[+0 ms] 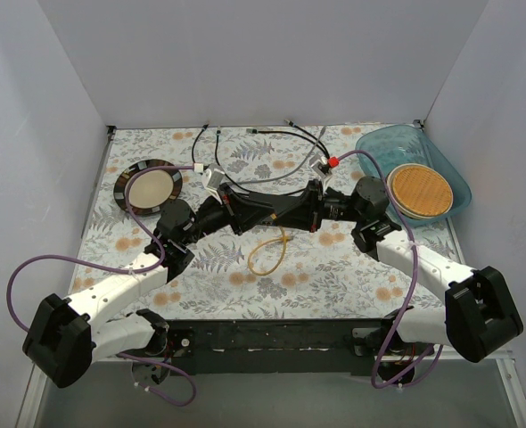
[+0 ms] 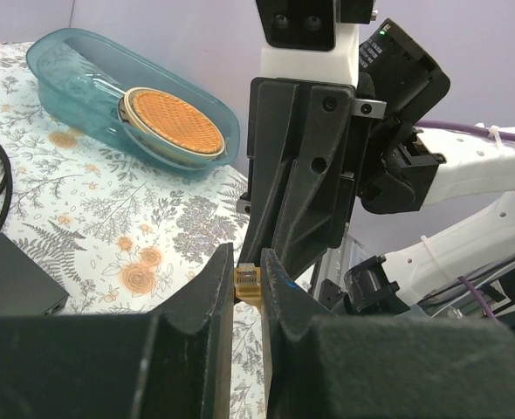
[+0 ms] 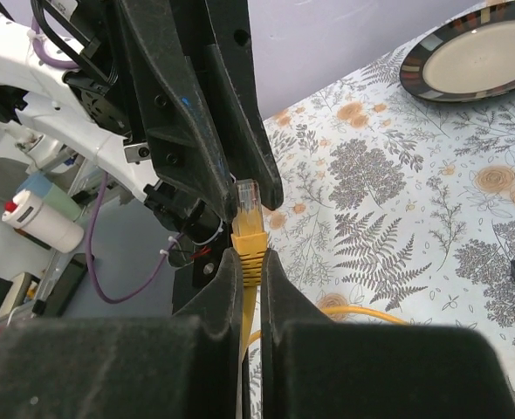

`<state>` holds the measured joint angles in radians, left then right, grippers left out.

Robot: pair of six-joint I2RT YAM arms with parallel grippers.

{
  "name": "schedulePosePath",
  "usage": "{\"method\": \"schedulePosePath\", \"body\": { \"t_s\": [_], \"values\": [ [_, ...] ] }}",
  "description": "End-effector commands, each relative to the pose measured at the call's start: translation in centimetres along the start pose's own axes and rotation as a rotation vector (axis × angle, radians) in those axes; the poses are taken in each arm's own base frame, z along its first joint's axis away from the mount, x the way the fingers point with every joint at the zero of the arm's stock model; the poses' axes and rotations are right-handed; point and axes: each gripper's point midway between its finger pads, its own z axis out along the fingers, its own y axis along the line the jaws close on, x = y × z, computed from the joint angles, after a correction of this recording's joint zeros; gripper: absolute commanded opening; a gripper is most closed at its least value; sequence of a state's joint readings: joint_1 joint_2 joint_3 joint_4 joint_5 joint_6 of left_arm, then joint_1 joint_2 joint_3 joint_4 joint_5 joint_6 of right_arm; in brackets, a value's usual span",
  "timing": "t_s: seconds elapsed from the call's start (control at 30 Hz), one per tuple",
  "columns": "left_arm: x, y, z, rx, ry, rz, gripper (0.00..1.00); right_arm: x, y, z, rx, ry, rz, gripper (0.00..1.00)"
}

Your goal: Insert the plug into the switch port

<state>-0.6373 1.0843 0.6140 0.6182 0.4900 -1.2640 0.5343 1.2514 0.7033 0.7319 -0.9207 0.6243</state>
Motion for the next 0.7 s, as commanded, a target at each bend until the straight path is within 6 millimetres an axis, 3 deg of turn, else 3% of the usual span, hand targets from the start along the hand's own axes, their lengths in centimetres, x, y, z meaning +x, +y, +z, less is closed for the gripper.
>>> {"method": "schedulePosePath", "body": {
  "t_s": [0.0,0.03,0.07,0.1,0.13,0.3,0.37,0.67],
  "values": [
    [-0.5,-0.7,-0.3,0.022,-0.015,0.021,0.0,-0.5,0.8,0.1,-0.03,-0.015,-0.043,0.01],
    [-0.4,-0.7,-0.3,0.02,-0.012,0.02,0.07,-0.7,0.8,0.1,-0.019,-0.014,-0.038,0.01],
    [-0.5,-0.6,-0.3,0.015,-0.012,0.022,0.51,-0.5,0.6,0.1,-0.004,-0.008,-0.037,0.01],
    [-0.8,-0.4,-0.2,0.0,-0.023,0.025,0.82,-0.6,0.3,0.0,0.012,-0.003,-0.067,0.01],
    [-0.9,-0.1,-0.2,-0.024,-0.021,0.018,0.98,-0.9,0.1,-0.1,0.036,-0.008,-0.09,0.01],
    [-2.5,1.5,-0.8,-0.151,-0.094,0.007,0.98,-0.2,-1.7,-0.8,0.2,0.074,-0.164,0.01],
    [-2.5,1.8,-1.1,-0.17,-0.105,0.008,0.98,-0.9,-2.3,-1.2,0.275,0.069,-0.208,0.01],
    [-2.0,2.8,-1.0,-0.209,-0.097,0.006,0.98,1.2,-4.6,-2.6,0.562,0.209,-0.342,0.01]
  ]
}}
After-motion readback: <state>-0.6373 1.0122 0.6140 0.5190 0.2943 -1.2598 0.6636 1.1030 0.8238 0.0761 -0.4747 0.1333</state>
